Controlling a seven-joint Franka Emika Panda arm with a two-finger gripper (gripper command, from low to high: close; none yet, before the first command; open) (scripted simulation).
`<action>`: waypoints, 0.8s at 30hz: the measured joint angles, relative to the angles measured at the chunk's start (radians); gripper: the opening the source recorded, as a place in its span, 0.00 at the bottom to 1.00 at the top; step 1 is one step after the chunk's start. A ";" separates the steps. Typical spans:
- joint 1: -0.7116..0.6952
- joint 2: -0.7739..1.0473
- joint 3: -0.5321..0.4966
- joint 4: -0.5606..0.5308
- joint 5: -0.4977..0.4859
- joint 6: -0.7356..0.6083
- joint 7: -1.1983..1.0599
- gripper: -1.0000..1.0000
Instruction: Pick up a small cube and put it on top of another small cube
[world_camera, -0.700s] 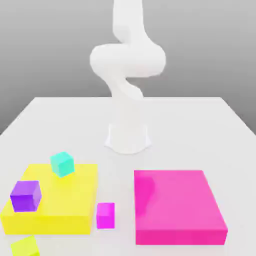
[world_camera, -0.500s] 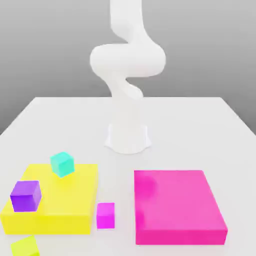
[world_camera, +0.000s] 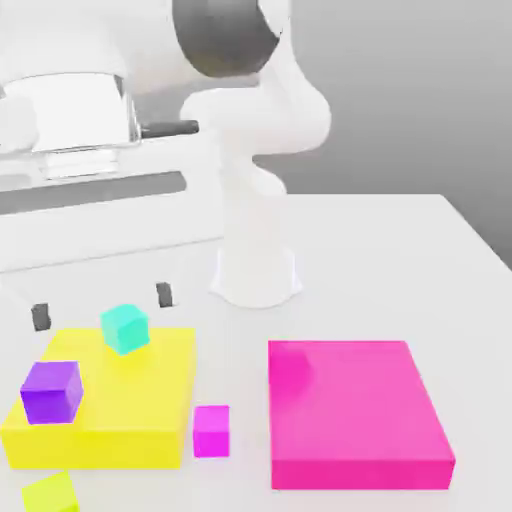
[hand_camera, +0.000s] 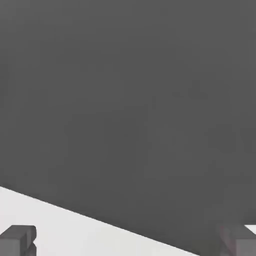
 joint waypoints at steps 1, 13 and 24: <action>-0.010 0.035 0.001 0.003 0.009 0.008 -0.033 0.50; -0.142 0.422 0.019 0.040 0.001 0.155 -0.317 0.50; -0.171 0.494 0.052 0.057 0.034 0.204 -0.347 0.00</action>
